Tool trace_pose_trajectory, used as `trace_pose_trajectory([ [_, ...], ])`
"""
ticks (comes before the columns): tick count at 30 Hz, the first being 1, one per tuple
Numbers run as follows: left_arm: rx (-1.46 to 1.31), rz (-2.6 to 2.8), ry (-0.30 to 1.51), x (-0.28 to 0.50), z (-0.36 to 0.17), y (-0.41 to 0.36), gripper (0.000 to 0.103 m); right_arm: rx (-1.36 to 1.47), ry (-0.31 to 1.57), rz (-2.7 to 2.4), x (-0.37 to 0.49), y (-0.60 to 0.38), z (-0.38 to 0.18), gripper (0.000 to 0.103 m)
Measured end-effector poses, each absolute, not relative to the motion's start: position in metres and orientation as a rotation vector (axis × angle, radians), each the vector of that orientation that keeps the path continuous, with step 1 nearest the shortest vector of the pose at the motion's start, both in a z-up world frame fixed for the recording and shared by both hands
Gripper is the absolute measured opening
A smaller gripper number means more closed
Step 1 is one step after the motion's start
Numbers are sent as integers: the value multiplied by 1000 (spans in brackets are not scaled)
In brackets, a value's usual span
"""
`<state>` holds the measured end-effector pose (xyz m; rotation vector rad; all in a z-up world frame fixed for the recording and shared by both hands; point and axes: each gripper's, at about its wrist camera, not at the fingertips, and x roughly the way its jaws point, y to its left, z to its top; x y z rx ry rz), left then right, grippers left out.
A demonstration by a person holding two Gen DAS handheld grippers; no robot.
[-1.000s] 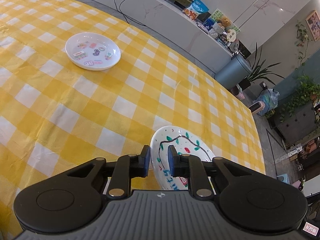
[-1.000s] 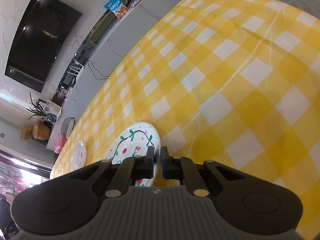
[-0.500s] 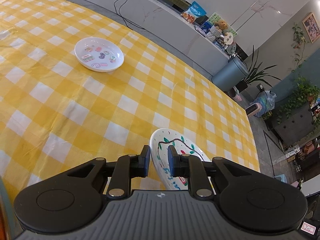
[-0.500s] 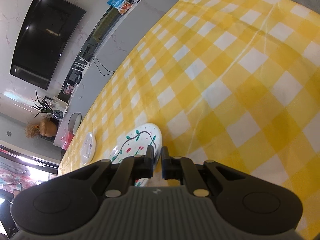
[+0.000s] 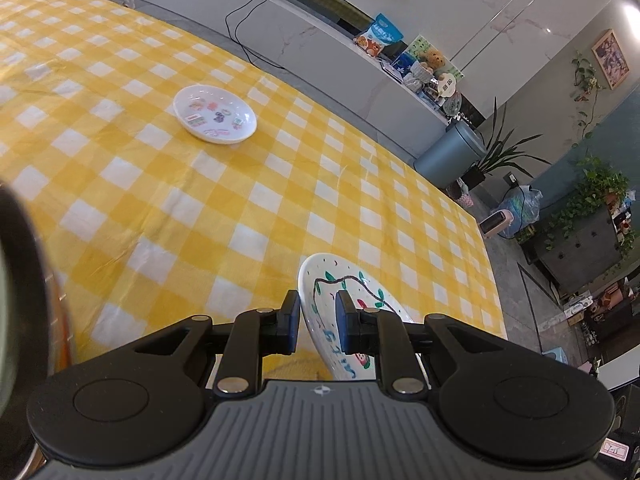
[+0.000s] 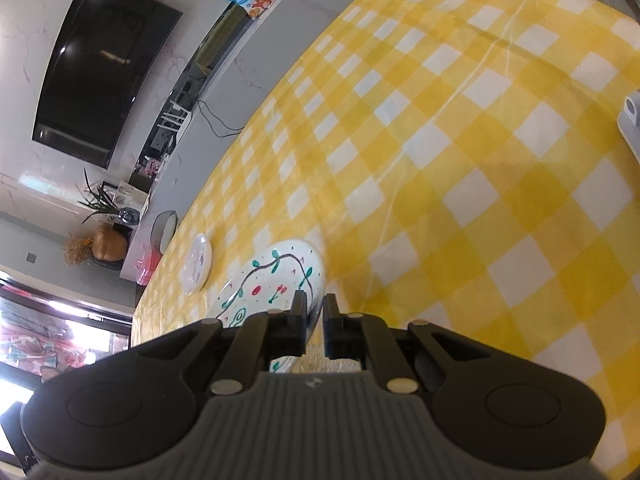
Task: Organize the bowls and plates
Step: 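Lift the painted plate with both tools and carry it toward the glass plate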
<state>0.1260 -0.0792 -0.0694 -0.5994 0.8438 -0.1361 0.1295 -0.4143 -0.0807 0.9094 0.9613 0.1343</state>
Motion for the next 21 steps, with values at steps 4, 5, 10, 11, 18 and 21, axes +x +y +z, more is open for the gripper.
trace_pose_trajectory([
  [4,-615,-135,849,110,-70,-76,20,906,983,143,114,-410,-80,6],
  [5,-620,-138,851,107,-70,-76,20,905,990,143,110,-410,-80,6],
  [10,-613,-175,857,91,-70,-81,20,882,997,140,94,-407,-71,7],
  [11,-607,-178,857,88,-70,-82,20,872,1000,142,92,-405,-69,7],
  [18,-628,-186,887,77,-79,-80,17,837,1039,118,76,-400,-69,9],
  [21,-620,-190,886,72,-79,-80,17,815,1049,106,72,-397,-68,9],
])
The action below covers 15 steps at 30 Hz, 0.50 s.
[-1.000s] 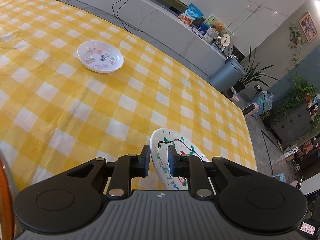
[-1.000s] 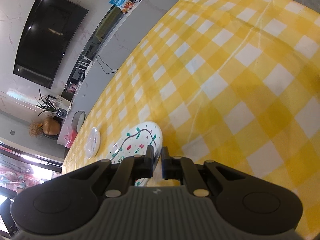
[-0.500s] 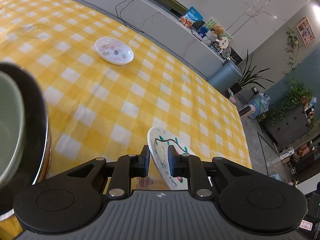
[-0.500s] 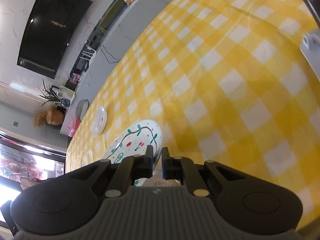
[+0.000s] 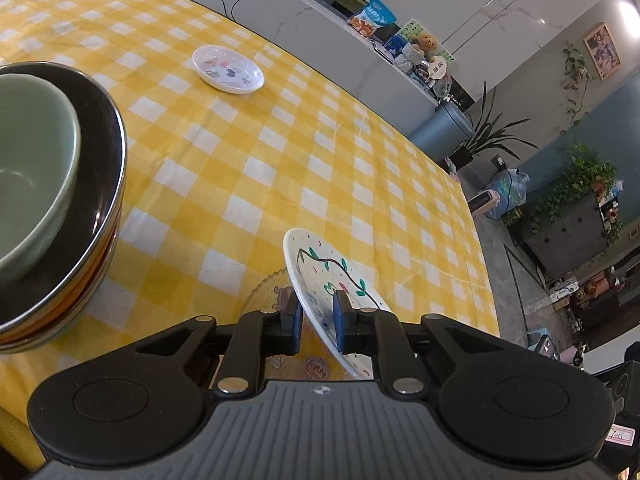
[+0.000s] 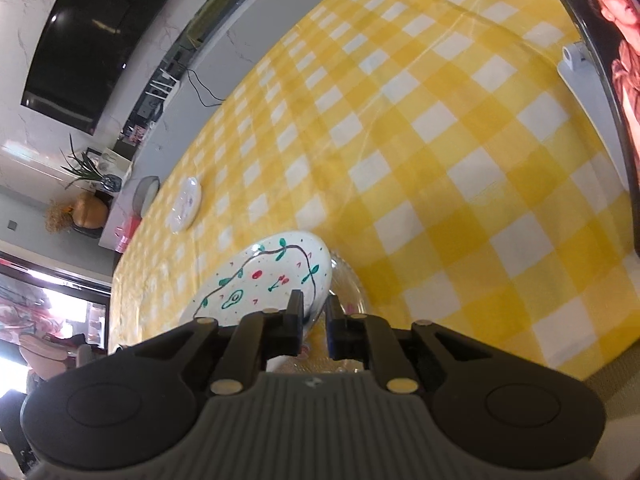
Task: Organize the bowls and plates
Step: 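Lift the painted plate with both tools and carry it toward the glass plate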
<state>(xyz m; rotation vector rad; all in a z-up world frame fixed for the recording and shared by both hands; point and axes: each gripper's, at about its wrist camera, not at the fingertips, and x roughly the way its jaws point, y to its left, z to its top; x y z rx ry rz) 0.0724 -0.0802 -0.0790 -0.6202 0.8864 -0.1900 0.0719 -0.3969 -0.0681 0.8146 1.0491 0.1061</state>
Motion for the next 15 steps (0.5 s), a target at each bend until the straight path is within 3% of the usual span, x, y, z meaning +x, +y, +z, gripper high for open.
trace_pose_trajectory([
  [15,-654,-220,925,56,-93,-71,13,602,1121,21,60,-369,-66,7],
])
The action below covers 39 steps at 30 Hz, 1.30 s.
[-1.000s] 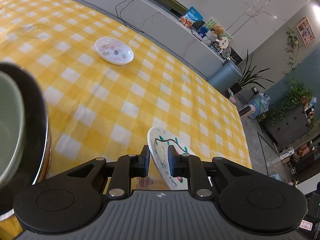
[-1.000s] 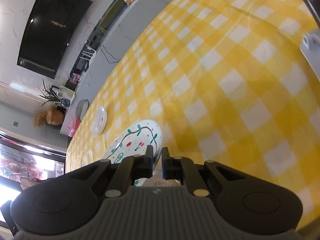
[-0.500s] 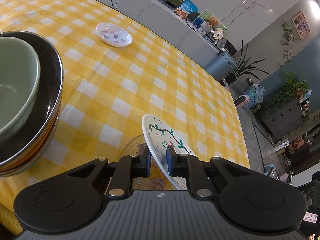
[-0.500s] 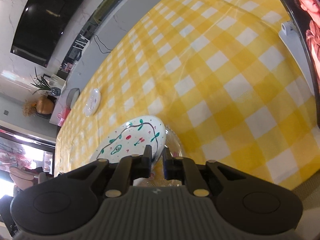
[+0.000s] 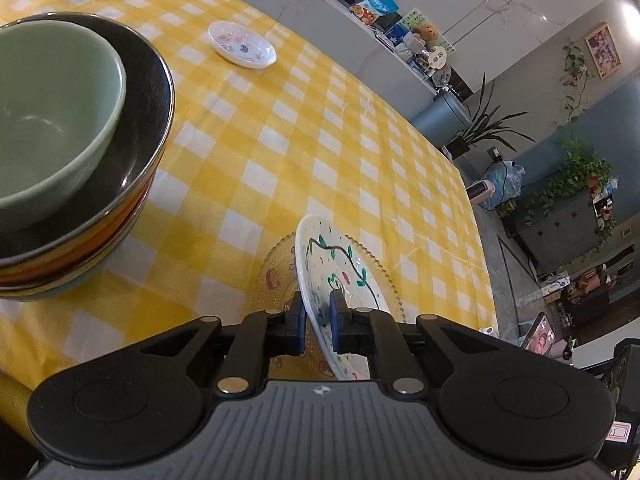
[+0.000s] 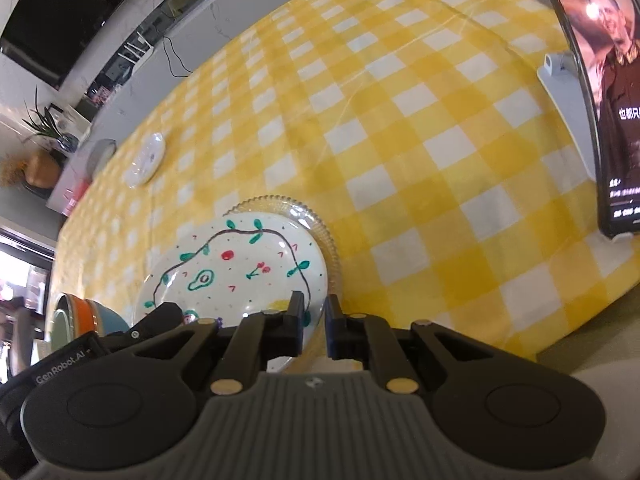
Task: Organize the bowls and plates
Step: 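Lift the painted plate with both tools and carry it toward the glass plate, then lower the painted plate onto the glass plate and open both tools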
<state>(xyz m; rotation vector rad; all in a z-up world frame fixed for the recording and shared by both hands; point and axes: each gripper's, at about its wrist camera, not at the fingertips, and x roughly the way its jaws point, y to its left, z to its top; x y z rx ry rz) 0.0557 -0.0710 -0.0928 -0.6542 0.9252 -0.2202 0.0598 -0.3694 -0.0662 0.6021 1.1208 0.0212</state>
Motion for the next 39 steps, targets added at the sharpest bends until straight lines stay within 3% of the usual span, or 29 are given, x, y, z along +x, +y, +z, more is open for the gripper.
trace_pose_trajectory([
  [16,-430,-108,1014,52,-84,-89,27,521,1069,33,62,-361,-61,11],
  [30,-199,-49,1054,51,-79,-105,23,534,1055,39,60,-361,-61,12],
  [32,-192,-54,1038,50,-76,-104,23,551,1047,36,59,-363,-60,18],
  [34,-174,-64,1010,48,-72,-105,23,567,1033,27,57,-366,-59,34],
  [39,-155,-74,1002,48,-68,-100,13,576,1028,7,57,-367,-58,35],
])
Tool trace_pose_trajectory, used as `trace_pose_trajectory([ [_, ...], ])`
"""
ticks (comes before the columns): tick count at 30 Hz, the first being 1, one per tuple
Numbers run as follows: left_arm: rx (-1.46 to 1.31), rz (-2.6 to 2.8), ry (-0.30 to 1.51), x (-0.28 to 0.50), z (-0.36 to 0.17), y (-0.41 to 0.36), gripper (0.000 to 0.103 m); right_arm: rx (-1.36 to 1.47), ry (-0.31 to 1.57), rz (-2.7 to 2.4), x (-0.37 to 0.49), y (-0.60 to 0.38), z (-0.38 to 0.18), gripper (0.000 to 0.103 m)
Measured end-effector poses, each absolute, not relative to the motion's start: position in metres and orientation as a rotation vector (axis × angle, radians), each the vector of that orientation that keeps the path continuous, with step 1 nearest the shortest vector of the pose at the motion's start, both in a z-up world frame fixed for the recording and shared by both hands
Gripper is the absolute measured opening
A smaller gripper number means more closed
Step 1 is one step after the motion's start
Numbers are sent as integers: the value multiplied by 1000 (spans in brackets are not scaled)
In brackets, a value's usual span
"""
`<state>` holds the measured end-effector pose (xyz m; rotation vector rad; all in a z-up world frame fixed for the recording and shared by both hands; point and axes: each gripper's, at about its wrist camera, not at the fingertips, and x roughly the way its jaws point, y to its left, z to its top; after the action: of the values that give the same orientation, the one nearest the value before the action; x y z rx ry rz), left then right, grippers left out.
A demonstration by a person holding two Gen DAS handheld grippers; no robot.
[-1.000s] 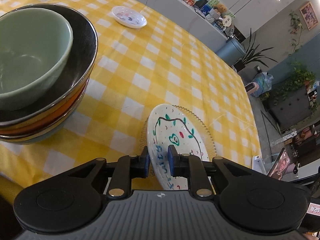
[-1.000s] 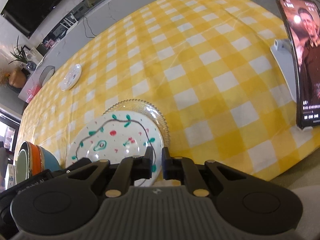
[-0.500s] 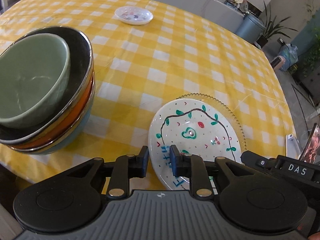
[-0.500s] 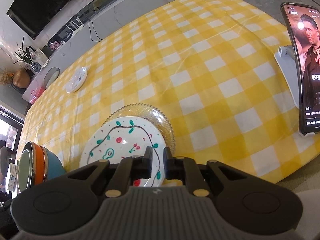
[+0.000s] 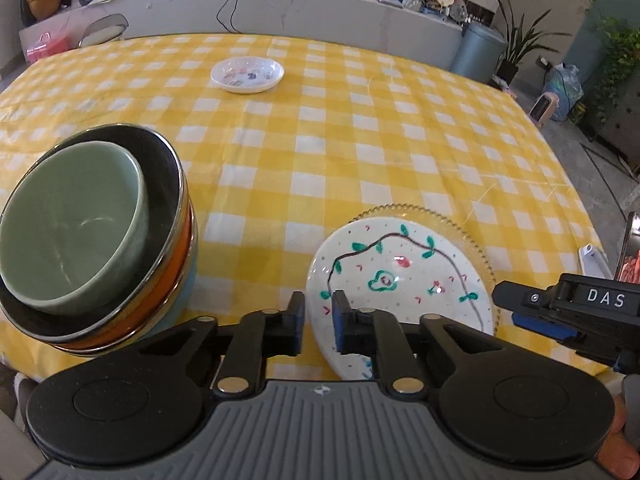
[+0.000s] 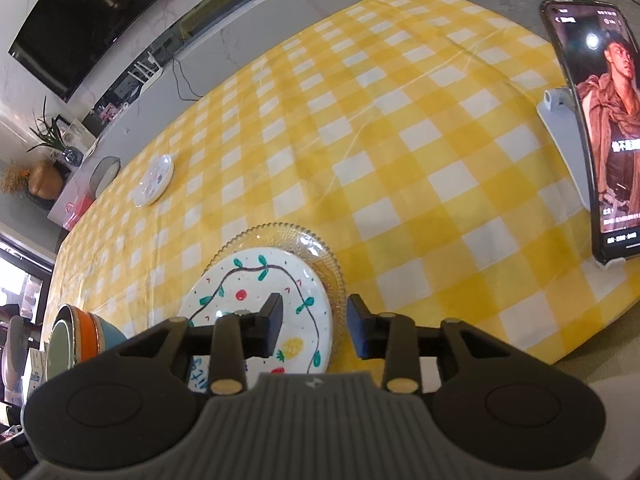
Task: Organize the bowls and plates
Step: 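Lower the painted plate onto the glass plate and open both tools, then withdraw both tools from the plates toward the small white plate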
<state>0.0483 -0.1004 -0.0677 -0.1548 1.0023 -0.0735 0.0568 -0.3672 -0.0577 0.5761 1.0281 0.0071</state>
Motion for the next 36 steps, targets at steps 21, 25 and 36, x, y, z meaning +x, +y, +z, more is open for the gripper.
trace_pose_trajectory([
  [21,-165,-128,972,64,-77,-109,0,581,1062,35,65,-363,-66,11],
  [25,-152,-127,949,61,-75,-104,4,602,1010,-45,58,-372,-60,42],
  [36,-197,-168,1002,59,-84,-96,6,502,1135,-34,65,-354,-72,10],
])
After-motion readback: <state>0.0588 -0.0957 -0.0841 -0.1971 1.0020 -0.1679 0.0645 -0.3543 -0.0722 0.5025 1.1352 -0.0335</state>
